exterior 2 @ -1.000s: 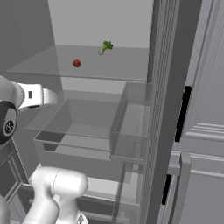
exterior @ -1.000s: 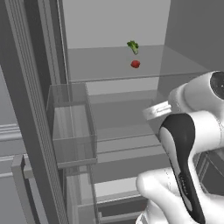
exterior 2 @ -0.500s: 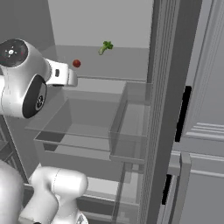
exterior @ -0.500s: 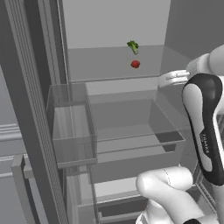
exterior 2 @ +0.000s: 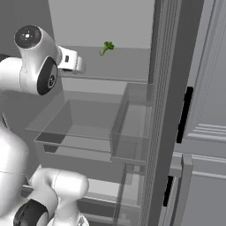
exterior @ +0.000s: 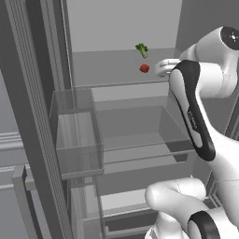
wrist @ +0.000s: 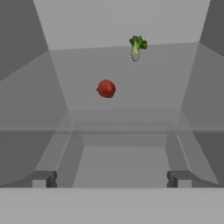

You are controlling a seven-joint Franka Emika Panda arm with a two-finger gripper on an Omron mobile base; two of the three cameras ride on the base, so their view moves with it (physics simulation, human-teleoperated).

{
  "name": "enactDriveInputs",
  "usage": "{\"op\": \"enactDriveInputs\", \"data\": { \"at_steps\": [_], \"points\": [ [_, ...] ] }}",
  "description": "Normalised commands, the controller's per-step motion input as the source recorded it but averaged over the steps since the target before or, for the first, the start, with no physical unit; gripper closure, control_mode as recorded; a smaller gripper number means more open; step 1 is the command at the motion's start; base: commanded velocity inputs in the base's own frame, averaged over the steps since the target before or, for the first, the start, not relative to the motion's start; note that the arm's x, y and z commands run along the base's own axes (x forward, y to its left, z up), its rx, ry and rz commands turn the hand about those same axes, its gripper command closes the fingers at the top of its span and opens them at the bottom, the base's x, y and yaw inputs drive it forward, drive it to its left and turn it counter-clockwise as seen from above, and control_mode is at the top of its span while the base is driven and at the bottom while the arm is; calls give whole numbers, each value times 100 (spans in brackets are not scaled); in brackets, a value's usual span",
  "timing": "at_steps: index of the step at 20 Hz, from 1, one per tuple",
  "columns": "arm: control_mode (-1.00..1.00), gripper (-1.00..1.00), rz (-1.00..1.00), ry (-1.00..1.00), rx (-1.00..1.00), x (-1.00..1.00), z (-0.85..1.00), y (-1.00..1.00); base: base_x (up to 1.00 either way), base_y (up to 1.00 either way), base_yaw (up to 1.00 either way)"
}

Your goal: Take the strawberry from the fridge and place it on top of the pancake, located on the dining counter.

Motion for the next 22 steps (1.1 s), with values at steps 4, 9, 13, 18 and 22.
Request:
{"op": "enactDriveInputs", "data": {
  "at_steps": [4,9,13,18,22],
  "points": [
    [-100,-100,0,-5,0,68,0,6,0,0,0],
    [-100,-100,0,0,-3,75,0,19,0,0,0],
    [-100,-100,0,0,-2,51,0,14,0,0,0],
    [-100,-100,0,0,-1,44,-1,2,0,0,0],
    [-100,-100,0,1,-1,46,-6,0,0,0,0]
  ]
}}
